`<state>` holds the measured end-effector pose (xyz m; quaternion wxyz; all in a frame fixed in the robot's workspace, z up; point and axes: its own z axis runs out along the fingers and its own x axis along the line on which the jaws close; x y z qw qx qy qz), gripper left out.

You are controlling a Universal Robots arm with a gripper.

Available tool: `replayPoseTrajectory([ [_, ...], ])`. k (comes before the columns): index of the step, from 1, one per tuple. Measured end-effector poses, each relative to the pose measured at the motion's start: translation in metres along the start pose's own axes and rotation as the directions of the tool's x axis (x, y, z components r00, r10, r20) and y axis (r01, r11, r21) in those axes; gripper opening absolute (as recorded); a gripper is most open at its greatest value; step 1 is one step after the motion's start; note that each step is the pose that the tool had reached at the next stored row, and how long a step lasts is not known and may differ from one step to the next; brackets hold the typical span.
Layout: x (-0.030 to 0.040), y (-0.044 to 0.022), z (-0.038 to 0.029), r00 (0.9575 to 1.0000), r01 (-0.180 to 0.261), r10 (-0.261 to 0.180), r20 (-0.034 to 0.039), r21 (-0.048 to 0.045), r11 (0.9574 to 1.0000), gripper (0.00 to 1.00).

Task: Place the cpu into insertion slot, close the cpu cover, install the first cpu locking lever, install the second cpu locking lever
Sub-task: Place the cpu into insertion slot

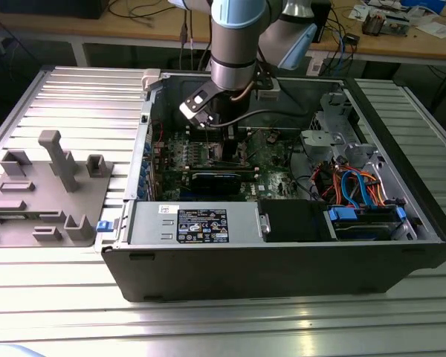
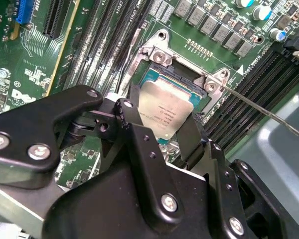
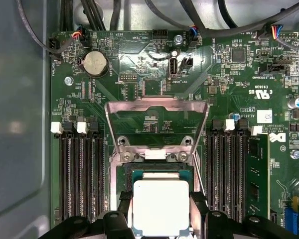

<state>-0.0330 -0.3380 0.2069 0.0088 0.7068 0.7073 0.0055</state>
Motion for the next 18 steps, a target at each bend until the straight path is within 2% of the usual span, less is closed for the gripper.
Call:
replayPoseTrajectory([
  [9,0.0001,-0.0001,0.0059,1.0,0.0,0.0,0.0001,0.0001,1.0,0.54],
  [18,0.0021,-0.0001,0.0058,1.0,0.0,0.0,0.0002,0.0001,1.0,0.54],
])
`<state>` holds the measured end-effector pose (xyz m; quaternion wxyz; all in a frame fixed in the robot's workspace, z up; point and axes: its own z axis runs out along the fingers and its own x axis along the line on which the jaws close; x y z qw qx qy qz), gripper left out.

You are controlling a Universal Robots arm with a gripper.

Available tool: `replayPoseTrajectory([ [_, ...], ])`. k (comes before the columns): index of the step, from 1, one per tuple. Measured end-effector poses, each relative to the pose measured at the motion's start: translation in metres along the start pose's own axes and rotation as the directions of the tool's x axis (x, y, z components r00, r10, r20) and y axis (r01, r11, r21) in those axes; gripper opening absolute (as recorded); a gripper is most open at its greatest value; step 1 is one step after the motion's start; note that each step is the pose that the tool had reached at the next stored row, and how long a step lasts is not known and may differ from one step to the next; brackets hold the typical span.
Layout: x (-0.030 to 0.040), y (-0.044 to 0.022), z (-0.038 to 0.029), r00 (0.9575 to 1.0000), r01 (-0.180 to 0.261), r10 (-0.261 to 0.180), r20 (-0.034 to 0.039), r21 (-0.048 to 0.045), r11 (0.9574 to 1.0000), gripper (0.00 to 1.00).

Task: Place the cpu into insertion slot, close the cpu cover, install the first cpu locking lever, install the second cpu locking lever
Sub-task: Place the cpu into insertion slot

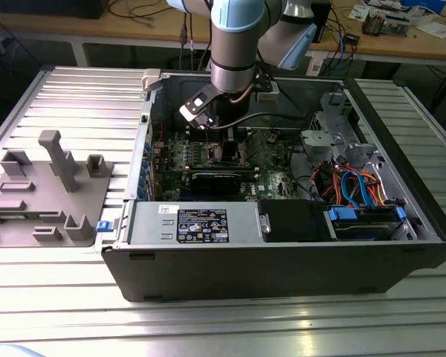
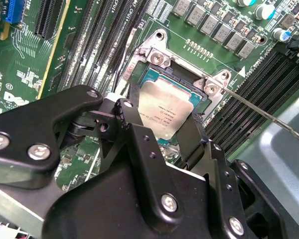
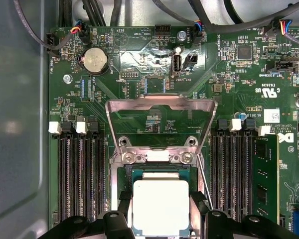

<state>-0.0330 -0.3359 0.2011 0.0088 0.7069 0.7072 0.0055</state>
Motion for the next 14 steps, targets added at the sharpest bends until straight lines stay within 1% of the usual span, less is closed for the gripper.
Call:
replayPoseTrajectory([
  [8,-0.0001,0.0,0.0022,1.0,0.0,0.0,0.0002,0.0001,1.0,0.54],
  [14,0.0,0.0,0.0027,1.0,0.0,0.0,0.0,0.0,1.0,0.54],
])
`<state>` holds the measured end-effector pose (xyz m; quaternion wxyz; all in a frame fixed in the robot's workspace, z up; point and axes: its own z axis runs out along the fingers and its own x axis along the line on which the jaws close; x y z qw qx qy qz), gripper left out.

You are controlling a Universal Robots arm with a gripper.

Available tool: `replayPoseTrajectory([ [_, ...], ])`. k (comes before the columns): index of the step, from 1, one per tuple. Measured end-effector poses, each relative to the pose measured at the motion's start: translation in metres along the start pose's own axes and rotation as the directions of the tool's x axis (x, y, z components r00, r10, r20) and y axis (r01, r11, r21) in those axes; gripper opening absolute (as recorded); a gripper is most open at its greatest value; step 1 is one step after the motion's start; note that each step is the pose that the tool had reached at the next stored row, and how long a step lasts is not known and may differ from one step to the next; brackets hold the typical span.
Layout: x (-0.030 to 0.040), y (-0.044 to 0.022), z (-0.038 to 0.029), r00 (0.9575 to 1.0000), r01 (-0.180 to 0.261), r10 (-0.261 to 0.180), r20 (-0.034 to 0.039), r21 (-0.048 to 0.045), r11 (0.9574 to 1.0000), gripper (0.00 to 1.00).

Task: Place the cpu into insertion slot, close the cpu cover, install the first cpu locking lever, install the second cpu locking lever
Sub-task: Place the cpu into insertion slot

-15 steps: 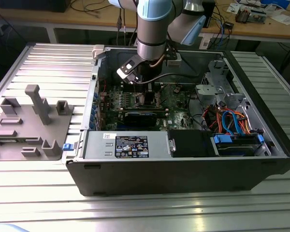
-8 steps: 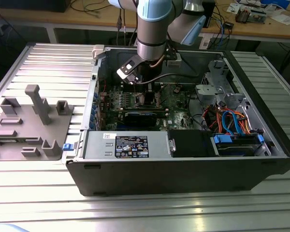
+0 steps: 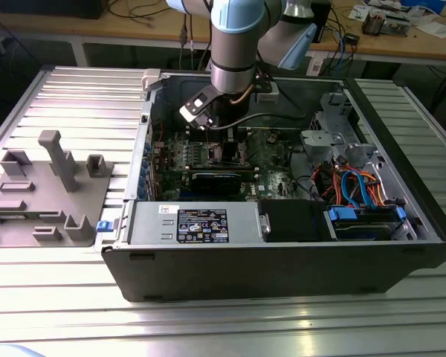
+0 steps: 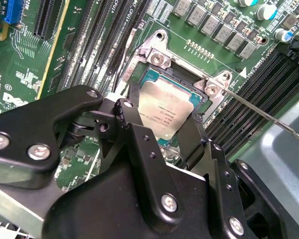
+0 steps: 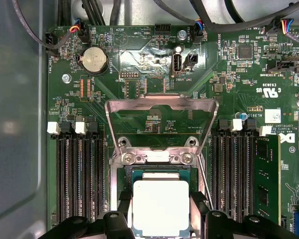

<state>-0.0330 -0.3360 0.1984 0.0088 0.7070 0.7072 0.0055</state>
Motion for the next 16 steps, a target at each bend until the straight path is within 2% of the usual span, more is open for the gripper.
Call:
replayPoseTrajectory([
  [4,0.0002,0.0001,0.0007,1.0,0.0,0.0,-0.0012,-0.0006,1.0,0.55],
  [5,0.0001,0.0001,0.0005,1.0,0.0,0.0,-0.0005,-0.0002,1.0,0.62],
  [9,0.0,0.0,0.0002,1.0,0.0,0.0,-0.0001,0.0,1.0,0.62],
  [12,0.0,0.0001,-0.0028,1.0,0.0,0.0,-0.0001,-0.0001,1.0,0.62],
  [16,0.0,0.0002,-0.0113,1.0,0.0,0.0,-0.0001,0.0,1.0,0.62],
])
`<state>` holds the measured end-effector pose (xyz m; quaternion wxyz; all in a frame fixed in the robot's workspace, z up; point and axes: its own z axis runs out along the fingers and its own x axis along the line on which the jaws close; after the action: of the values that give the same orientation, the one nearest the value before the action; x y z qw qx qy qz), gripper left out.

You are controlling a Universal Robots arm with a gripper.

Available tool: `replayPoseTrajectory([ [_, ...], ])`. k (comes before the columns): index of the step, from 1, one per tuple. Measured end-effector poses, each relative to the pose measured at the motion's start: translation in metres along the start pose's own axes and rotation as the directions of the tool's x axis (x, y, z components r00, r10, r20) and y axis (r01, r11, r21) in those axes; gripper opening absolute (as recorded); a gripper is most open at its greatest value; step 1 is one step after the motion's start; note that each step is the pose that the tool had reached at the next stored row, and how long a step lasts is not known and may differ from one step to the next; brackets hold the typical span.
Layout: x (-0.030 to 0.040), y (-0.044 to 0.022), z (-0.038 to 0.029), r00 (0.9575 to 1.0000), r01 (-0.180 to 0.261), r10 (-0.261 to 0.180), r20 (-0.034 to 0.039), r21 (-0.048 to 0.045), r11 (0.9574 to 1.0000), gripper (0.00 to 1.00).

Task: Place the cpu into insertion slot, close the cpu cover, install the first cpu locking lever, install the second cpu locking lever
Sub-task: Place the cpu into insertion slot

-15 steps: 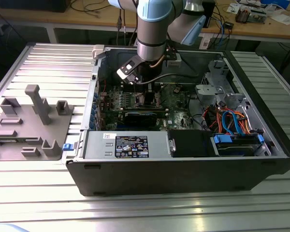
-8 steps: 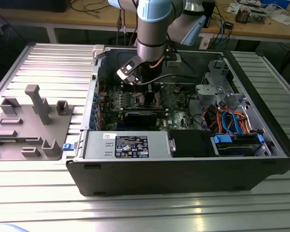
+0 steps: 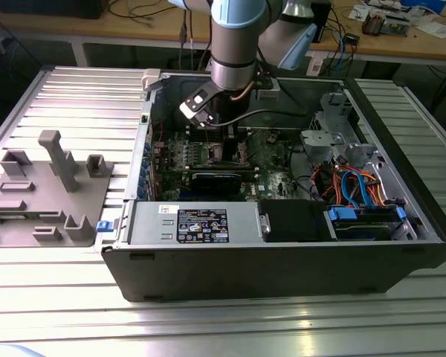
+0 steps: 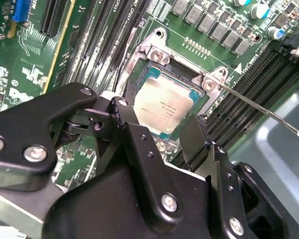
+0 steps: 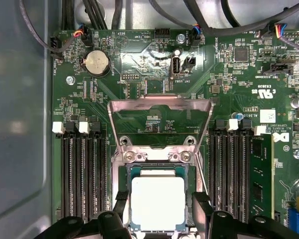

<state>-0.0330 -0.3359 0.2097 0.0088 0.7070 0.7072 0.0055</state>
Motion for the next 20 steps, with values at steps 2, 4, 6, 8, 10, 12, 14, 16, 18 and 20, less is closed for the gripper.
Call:
replayPoseTrajectory([
  [2,0.0,0.0001,-0.0029,1.0,0.0,0.0,0.0,0.0,1.0,0.62],
  [4,0.0,0.0001,-0.0041,1.0,0.0,0.0,-0.0001,0.0,1.0,0.62],
  [6,0.0,0.0001,-0.0041,1.0,0.0,0.0,-0.0003,-0.0002,1.0,0.6],
  [8,0.0,0.0001,-0.0043,1.0,0.0,0.0,-0.0001,0.0,1.0,0.47],
  [10,0.0,0.0001,-0.0044,1.0,0.0,0.0,-0.0001,-0.0001,1.0,0.41],
  [12,0.0,0.0001,-0.0045,1.0,0.0,0.0,-0.0001,0.0,1.0,0.29],
  [14,0.0,0.0001,-0.0046,1.0,0.0,0.0,-0.0001,-0.0001,1.0,0.23],
  [16,0.0,0.0001,-0.0047,1.0,0.0,0.0,-0.0001,0.0,1.0,0.17],
  [18,0.0,0.0001,-0.005,1.0,0.0,0.0,-0.0001,-0.0001,1.0,0.11],
  [20,0.0,0.0001,-0.0051,1.0,0.0,0.0,0.0,0.0,1.0,0.11],
])
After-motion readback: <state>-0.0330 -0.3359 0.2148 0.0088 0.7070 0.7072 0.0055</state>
